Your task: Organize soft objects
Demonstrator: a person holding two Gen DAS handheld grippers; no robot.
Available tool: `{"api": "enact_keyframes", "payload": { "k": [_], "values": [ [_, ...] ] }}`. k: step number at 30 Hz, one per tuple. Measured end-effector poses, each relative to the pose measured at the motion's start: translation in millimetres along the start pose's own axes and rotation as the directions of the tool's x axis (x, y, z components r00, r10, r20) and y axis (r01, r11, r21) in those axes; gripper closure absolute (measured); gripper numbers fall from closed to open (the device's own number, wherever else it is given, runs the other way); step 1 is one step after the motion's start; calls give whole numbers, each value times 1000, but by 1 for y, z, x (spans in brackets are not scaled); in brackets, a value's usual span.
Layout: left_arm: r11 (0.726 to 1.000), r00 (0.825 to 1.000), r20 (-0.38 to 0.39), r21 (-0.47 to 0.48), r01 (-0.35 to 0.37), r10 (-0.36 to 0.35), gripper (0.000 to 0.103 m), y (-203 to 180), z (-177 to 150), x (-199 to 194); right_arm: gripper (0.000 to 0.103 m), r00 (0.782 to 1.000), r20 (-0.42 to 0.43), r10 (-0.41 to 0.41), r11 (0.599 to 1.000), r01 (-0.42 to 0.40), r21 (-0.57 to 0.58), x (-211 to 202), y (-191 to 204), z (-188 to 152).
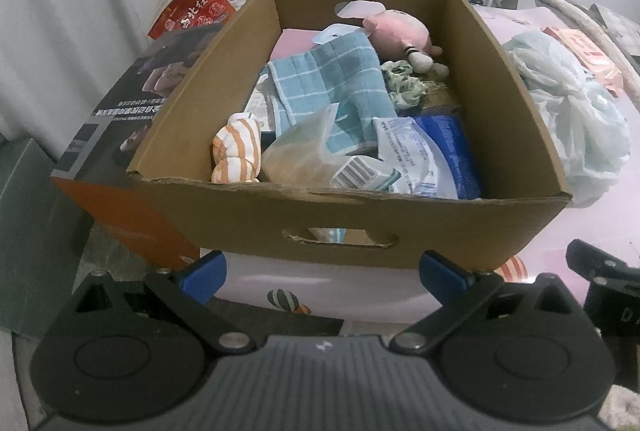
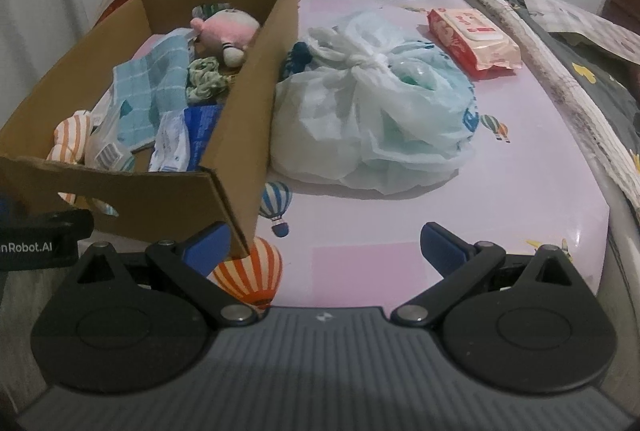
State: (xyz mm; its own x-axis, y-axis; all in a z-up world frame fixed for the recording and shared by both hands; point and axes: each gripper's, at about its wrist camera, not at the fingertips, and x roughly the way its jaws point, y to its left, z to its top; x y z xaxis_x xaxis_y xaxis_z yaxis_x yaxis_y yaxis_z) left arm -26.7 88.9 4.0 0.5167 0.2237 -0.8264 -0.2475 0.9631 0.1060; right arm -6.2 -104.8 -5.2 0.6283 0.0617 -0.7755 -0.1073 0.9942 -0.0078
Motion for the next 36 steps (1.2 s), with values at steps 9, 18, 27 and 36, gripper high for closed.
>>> {"api": "enact_keyframes", "payload": {
  "k": [9,18,27,36],
  "values": [
    [999,1000,-3,-33,4,-4,0,17,-2,5,1,1000,-14,0,999,0,-37,2,17,2],
    [999,1000,-4,-53,11,-11,0,29,-2,7,1,1000,-18,1,998,-2,-63,2,29,5],
    [999,1000,-3,-54,11,-11,0,29,-2,7,1,1000,-19,3,998,-4,-66,3,31,8],
    [999,1000,-3,-48,10,-10,0,29,0,6,1,1000,-19,5,998,-6,-64,3,30,8]
  ]
}}
